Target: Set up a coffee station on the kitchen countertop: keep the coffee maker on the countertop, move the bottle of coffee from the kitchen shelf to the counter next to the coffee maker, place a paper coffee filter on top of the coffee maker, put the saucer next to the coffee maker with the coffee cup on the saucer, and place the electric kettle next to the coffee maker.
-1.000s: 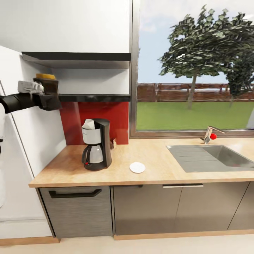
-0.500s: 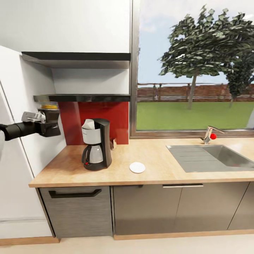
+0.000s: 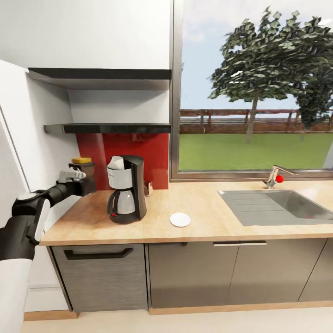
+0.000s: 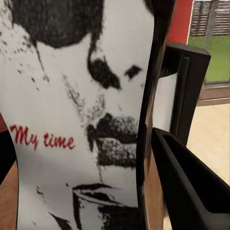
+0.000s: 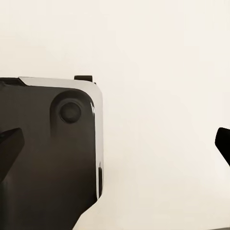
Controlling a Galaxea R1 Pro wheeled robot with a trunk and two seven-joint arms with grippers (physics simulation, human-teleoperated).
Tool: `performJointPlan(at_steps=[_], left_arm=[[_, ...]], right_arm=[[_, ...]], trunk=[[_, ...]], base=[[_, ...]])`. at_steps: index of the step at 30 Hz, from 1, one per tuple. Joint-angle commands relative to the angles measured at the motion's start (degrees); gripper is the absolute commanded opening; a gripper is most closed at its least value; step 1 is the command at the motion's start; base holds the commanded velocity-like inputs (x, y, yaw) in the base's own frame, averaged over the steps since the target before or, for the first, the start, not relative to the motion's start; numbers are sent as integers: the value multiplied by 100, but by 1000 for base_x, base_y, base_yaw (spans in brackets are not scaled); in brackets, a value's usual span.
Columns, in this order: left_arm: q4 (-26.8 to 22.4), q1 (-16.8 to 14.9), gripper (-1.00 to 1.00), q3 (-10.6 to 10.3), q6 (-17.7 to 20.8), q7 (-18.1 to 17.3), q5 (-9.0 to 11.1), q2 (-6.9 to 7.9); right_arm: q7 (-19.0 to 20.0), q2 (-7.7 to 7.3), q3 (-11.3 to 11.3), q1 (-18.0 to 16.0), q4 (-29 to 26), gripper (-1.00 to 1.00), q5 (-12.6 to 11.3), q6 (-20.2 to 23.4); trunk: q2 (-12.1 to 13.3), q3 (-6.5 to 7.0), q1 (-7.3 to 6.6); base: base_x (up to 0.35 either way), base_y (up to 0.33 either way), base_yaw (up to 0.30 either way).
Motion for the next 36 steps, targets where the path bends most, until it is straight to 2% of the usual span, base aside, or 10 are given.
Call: performJointPlan(at_steps=[1, 4, 8, 14, 17, 20, 23, 28, 36], left_arm=[[-3, 76, -100, 16, -121, 77, 0, -59], [3, 333, -100, 29, -681, 511, 21, -129], [1, 690, -100, 41, -1138, 993, 39, -156], [53, 1140, -100, 55, -1717, 1441, 35, -159], [309, 1308, -100, 52, -2025, 1672, 38, -162], [674, 1354, -100, 43, -2134, 1805, 25, -167], [811, 1369, -100, 34, -2165, 1842, 18, -172], [885, 1380, -100, 31, -2187, 1858, 14, -176], [903, 1385, -100, 30, -2190, 1866, 14, -177]], right_arm=[[-2, 0, 5, -2, 7, 100, 1, -19], [-2, -12, 9, -2, 8, 100, 1, -19], [-2, -17, 10, -2, 8, 100, 1, -19], [-2, -14, 11, -2, 9, 100, 1, -20], [-2, -15, 8, -2, 9, 100, 1, -20], [-3, -13, 5, -2, 9, 100, 1, -19], [-3, -15, 3, -2, 9, 100, 1, -19], [-2, -17, -3, -2, 9, 100, -2, -19], [-2, -18, -7, -2, 9, 100, -5, -19]], trunk=[[-4, -1, 2], [-4, -1, 2], [-4, -1, 2], [-4, -1, 2], [-4, -1, 2], [-4, -1, 2], [-4, -1, 2], [-4, -1, 2], [-4, -1, 2]], base=[[0, 0, 0], [0, 0, 0], [0, 0, 0], [0, 0, 0], [0, 0, 0], [0, 0, 0], [0, 0, 0], [94, 0, 0], [289, 0, 0]])
